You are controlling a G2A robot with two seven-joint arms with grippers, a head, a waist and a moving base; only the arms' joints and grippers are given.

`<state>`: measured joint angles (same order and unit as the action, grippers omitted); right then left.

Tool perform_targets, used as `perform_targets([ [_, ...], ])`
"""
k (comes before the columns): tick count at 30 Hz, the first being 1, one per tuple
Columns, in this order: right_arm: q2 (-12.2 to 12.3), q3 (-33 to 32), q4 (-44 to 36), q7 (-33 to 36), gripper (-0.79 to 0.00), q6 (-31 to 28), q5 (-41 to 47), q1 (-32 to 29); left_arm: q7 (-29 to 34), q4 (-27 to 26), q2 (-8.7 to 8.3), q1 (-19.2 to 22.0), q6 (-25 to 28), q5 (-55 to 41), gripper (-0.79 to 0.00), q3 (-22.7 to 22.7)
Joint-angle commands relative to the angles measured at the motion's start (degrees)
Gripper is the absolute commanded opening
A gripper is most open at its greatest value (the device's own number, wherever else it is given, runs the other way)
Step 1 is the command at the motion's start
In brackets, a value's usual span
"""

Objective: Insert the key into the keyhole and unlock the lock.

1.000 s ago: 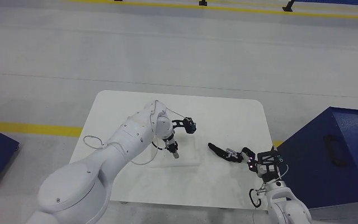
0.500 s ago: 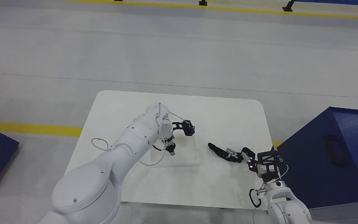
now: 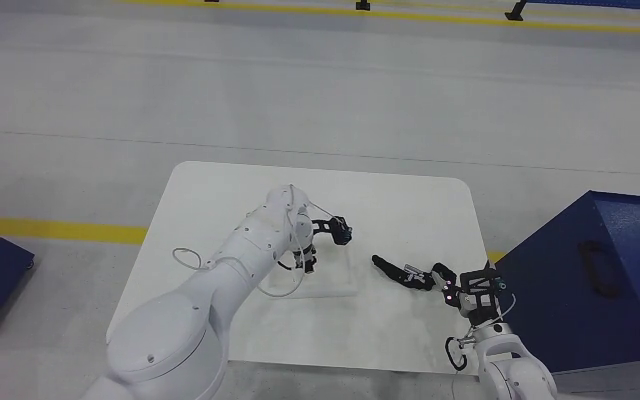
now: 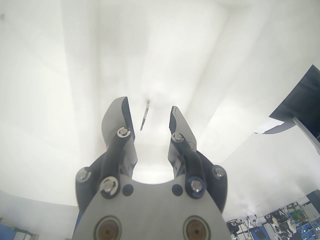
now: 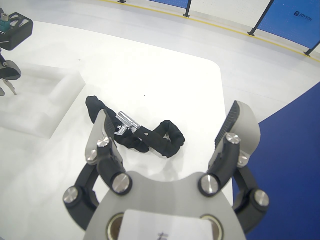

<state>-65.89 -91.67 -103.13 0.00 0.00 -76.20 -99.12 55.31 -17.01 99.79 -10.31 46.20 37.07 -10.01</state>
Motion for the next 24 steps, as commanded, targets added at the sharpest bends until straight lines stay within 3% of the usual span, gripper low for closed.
perform_targets([
  [1, 0.0, 0.0, 0.0, 0.0, 0.0, 0.0, 0.0, 0.0, -0.3, 0.6, 0.35, 0.1, 0.2, 0.4, -0.499, 0.0],
  [8, 0.0, 0.0, 0.0, 0.0, 0.0, 0.0, 0.0, 0.0, -1.3, 2.2, 1.26, 0.2, 0.8, 1.3, -0.514, -0.3],
  [12, 0.0, 0.0, 0.0, 0.0, 0.0, 0.0, 0.0, 0.0, -1.7, 3.0, 1.68, 0.2, 1.0, 1.4, -0.61, -0.6],
  [16, 0.0, 0.0, 0.0, 0.0, 0.0, 0.0, 0.0, 0.0, -1.8, 3.6, 2.04, 0.3, 1.0, 1.9, -0.653, -0.7],
  [20, 0.0, 0.0, 0.0, 0.0, 0.0, 0.0, 0.0, 0.0, -1.8, 4.2, 2.33, 0.3, 1.0, 2.3, -0.785, -0.9],
  [24, 0.0, 0.0, 0.0, 0.0, 0.0, 0.0, 0.0, 0.0, -1.2, 4.7, 2.61, 0.2, 1.3, 2.5, -0.785, -1.0],
])
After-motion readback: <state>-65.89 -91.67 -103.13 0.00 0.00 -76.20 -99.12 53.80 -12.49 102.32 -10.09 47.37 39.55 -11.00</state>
